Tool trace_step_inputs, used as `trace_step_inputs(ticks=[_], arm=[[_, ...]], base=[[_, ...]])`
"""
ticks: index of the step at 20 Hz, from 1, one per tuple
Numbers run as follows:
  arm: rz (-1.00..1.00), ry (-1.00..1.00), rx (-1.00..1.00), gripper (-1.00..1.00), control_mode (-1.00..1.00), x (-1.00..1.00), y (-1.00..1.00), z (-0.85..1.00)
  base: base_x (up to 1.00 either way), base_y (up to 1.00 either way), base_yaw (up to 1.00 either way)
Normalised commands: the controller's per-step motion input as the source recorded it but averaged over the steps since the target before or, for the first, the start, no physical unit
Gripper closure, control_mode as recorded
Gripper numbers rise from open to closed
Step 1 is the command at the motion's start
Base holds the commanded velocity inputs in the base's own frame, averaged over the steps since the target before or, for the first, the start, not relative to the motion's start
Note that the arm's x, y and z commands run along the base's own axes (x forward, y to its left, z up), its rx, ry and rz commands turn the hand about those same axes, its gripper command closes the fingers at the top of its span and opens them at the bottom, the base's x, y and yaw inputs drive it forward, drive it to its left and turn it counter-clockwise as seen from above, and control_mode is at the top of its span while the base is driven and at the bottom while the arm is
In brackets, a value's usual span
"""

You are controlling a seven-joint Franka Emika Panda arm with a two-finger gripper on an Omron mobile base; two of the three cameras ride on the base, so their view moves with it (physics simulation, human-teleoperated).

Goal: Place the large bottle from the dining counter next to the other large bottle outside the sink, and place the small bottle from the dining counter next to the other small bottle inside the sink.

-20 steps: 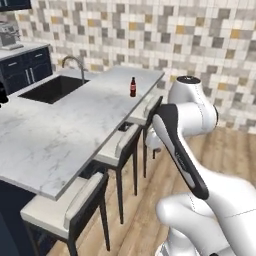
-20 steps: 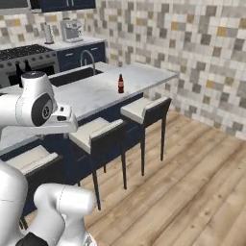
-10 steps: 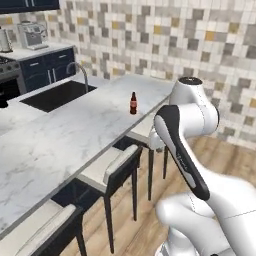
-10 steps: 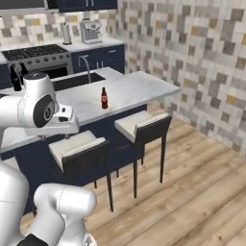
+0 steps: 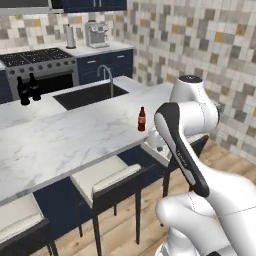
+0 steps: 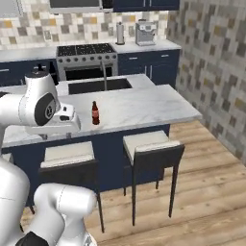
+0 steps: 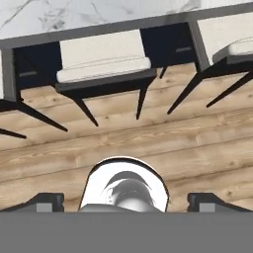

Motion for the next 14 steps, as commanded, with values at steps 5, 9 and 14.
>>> trace_step_inputs(ticks=[5, 9, 14], arm=[[0.00, 0.00, 0.00, -1.00, 1.00, 0.00, 0.00, 0.00], [0.00, 0.00, 0.00, -1.00, 1.00, 0.00, 0.00, 0.00], [0.00, 0.00, 0.00, -1.00, 1.00, 0.00, 0.00, 0.00]], base=[[0.30, -1.00, 0.24], [0.05, -0.52, 0.09], [0.06, 0.17, 0.25]])
